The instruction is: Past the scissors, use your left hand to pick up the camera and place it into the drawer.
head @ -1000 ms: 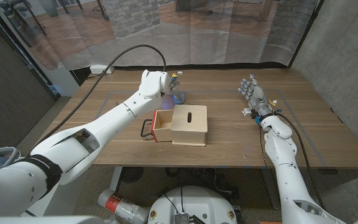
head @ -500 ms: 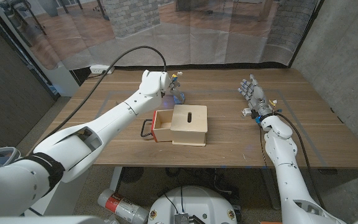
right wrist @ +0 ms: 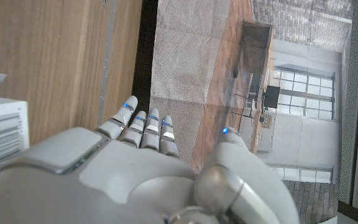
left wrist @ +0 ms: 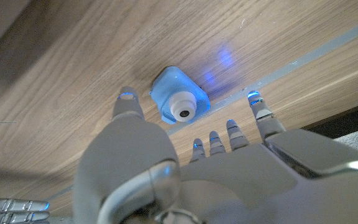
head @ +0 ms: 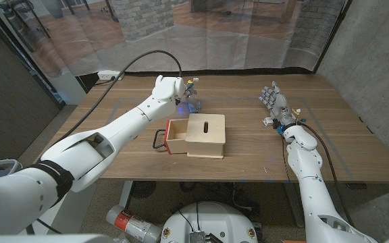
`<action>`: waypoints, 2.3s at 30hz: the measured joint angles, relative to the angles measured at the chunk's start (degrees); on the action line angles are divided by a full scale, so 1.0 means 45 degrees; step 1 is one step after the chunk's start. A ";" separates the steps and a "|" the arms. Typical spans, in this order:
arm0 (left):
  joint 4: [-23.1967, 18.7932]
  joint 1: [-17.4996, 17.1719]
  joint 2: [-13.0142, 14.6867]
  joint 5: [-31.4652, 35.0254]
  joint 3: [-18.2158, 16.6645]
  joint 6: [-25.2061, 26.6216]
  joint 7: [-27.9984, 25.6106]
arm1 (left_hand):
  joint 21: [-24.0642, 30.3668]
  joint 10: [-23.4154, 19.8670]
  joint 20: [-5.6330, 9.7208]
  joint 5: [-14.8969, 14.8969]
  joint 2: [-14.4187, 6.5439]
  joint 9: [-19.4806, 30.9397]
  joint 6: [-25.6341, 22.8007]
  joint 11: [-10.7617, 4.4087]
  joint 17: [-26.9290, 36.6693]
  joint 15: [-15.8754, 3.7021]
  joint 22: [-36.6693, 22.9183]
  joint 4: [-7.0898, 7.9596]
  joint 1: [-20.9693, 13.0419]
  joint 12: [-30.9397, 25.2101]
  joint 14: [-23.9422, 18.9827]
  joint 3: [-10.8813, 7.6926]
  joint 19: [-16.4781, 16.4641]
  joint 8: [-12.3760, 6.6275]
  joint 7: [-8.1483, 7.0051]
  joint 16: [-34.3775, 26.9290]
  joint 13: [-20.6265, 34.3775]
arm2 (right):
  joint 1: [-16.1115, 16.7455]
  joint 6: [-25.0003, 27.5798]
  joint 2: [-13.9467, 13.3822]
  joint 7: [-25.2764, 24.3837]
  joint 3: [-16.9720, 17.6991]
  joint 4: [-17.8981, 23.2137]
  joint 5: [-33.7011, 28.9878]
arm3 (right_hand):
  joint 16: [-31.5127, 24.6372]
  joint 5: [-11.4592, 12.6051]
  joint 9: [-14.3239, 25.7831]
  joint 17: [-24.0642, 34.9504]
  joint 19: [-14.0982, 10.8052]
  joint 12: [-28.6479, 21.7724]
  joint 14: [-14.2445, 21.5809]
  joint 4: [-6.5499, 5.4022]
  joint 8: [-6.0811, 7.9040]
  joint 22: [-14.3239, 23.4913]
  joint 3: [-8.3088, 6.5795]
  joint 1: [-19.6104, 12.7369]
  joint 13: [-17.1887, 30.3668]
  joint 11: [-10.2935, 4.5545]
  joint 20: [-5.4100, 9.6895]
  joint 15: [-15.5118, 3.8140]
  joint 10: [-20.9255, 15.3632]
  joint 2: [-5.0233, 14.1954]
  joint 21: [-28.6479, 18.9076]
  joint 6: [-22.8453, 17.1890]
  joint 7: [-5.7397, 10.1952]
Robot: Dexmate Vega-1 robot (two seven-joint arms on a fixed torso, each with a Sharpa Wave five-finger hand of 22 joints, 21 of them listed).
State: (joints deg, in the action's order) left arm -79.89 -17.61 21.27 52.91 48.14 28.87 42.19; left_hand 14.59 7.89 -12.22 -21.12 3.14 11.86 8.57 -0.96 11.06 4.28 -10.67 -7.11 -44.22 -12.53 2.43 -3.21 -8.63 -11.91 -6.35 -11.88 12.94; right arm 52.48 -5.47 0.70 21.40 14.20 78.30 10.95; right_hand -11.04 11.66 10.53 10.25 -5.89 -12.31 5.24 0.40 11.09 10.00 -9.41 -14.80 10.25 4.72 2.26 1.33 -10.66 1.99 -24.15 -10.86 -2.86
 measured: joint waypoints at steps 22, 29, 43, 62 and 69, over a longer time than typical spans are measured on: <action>0.0924 0.0290 -0.0345 -0.0544 0.0273 -0.0086 -0.0302 | 0.0344 -0.0322 -0.0033 -0.0063 -0.0263 -0.0002 -0.0522 -0.0073 0.0122 -0.0161 -0.0031 0.0001 -0.0405 -0.0262 -0.0612 -0.0001 -0.1411 -0.0198 0.0018 -0.0248 0.0105 | -0.0207 0.0000 0.0013 -0.0028 0.0070 -0.0415 -0.0031 | 0.0000 0.0000 -0.0001 0.0000 -0.0091 0.0000 0.0069 0.0054 0.0000 -0.0001 0.0055 -0.0001 0.0000 -0.0001 -0.0001 -0.0070 0.0001 -0.0001 0.0097 0.0001 -0.0001; 0.1278 0.0381 -0.0515 -0.0688 0.0363 -0.0085 -0.0403 | 0.0344 -0.0522 -0.0005 -0.0063 -0.0309 -0.0002 -0.0719 -0.0064 0.0181 -0.0075 -0.0030 0.0001 -0.0562 -0.0327 -0.0697 -0.0001 -0.1641 -0.0239 0.0022 -0.0247 0.0118 | -0.0244 -0.0006 0.0009 0.0002 0.0089 -0.0518 -0.0034 | 0.0000 0.0000 0.0000 0.0000 -0.0092 0.0000 0.0068 0.0053 0.0000 -0.0001 0.0055 -0.0001 0.0000 0.0000 -0.0003 -0.0070 0.0001 -0.0001 0.0145 0.0001 -0.0001; 0.1648 0.0453 -0.0726 -0.0881 0.0500 0.0020 -0.0828 | 0.0560 -0.2077 -0.0024 0.0213 -0.0802 0.0065 -0.2573 -0.0657 0.0181 -0.0594 0.0015 -0.0259 -0.1879 -0.0943 -0.2088 -0.0310 -0.3440 -0.0793 0.0436 -0.0567 0.0282 | -0.0285 -0.0035 -0.0017 0.0059 0.0177 -0.0689 -0.0025 | 0.0000 0.0000 0.0000 0.0000 -0.0135 0.0000 0.0067 0.0053 0.0000 -0.0001 0.0054 -0.0001 0.0000 -0.0001 -0.0047 -0.0069 0.0002 -0.0001 0.0145 0.0001 -0.0001; 0.1494 -0.0011 -0.0915 -0.0903 0.0376 0.0405 -0.1545 | 0.1246 -0.4410 0.0151 0.1465 -0.1615 -0.0020 -0.4641 -0.0996 0.0321 -0.1101 0.0053 -0.0533 -0.4485 -0.1457 -0.4505 -0.1421 -0.6926 -0.1157 0.1413 -0.1127 0.0399 | -0.0326 -0.0038 -0.0020 0.0136 0.0173 -0.0718 -0.0019 | 0.0000 0.0000 0.0000 0.0000 -0.0134 0.0000 0.0180 0.0106 0.0000 -0.0002 0.0108 -0.0001 0.0000 -0.0001 -0.0047 -0.0045 0.0002 -0.0001 0.0244 0.0001 -0.0001; 0.1488 -0.0095 -0.0981 -0.1032 0.0335 0.0766 -0.2489 | 0.1315 -0.4618 0.0263 0.1828 -0.1604 0.0008 -0.4911 -0.0829 0.0418 -0.0979 0.0127 -0.0510 -0.4793 -0.1457 -0.4626 -0.1679 -0.7432 -0.1235 0.1545 -0.1209 0.0471 | -0.0391 0.0012 -0.0024 0.0165 0.0108 -0.0760 -0.0045 | 0.0000 0.0000 0.0000 0.0000 -0.0134 0.0000 0.0180 0.0106 0.0000 -0.0002 0.0108 -0.0001 0.0000 -0.0001 -0.0047 -0.0045 0.0003 -0.0001 0.0267 0.0001 -0.0001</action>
State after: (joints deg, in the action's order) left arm -73.20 -18.04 16.86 48.27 49.65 32.31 30.99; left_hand 20.50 -12.89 -11.04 -12.89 -4.07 11.90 -13.53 -4.69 12.94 -0.13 -10.10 -9.41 -65.79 -19.08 -18.39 -10.77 -42.08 -17.47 0.61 -17.32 15.06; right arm 50.72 -5.42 0.59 22.14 14.69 74.89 10.75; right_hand -11.04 11.66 10.53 10.25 -6.50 -12.31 6.05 0.87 11.09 9.99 -8.93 -14.80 10.25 4.71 2.05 1.12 -10.65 1.99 -22.94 -10.85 -2.86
